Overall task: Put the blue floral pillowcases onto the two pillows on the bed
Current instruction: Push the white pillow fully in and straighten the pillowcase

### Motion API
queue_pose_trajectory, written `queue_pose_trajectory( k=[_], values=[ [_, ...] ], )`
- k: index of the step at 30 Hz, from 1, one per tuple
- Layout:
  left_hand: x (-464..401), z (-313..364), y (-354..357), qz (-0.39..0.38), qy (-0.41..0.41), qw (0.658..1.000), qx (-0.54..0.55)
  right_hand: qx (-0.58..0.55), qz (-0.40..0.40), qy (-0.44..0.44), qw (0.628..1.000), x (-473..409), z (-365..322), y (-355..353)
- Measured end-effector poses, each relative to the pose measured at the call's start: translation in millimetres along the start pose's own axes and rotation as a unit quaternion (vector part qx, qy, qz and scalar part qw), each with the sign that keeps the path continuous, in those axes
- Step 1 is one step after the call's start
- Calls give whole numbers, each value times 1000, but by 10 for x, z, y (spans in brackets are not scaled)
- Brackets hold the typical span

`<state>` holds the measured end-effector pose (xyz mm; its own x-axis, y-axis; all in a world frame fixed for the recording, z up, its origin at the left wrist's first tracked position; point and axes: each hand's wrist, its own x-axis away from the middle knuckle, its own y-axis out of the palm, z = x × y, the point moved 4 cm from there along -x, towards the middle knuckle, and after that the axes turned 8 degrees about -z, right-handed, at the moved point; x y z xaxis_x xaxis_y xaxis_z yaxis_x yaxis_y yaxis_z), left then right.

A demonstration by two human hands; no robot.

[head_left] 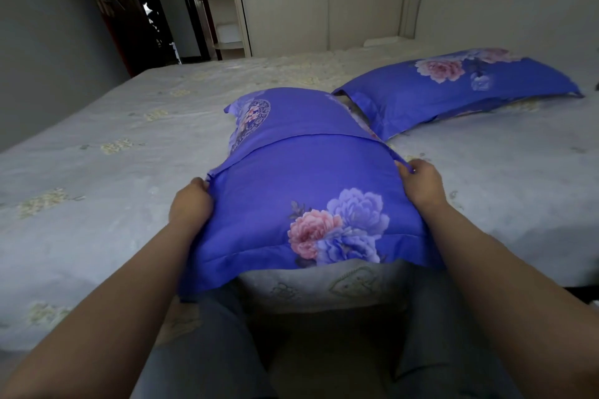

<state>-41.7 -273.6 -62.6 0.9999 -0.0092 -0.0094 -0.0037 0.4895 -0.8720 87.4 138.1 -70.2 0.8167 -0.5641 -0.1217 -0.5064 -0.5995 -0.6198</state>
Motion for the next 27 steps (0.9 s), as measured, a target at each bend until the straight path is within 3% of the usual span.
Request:
queue_pose_trajectory(
  k=[2,6,9,11,13,15,17,21,25,27],
  values=[
    [21,-130,-41,14,-12,999,-30,60,37,-30,997,86,-8,-7],
    [79,-228,201,-81,-17,990,-116,197,-70,43,977,172,264,216],
    [48,-143,182,-55,-9,994,-93,247,-78,88,962,133,268,93],
    [-15,0,23,14,2,1000,-23,225,-14,48,973,63,51,-33],
    [-135,231,-86,25,18,998,52,150,41,-38,987,-5,-363,-88],
    [-237,484,-52,-50,33,992,112,102,35,-128,986,-15,-790,-9],
    [-289,636,78,-145,21,972,183,115,-29,-171,978,-53,-1068,220],
    [-385,531,338,-172,-62,963,198,184,-211,-33,959,-199,-715,788],
    [-420,474,422,-199,-84,945,246,93,-180,75,976,-217,-215,874],
    [-447,491,470,-243,-94,901,346,79,-179,76,978,-277,-205,872]
  ],
)
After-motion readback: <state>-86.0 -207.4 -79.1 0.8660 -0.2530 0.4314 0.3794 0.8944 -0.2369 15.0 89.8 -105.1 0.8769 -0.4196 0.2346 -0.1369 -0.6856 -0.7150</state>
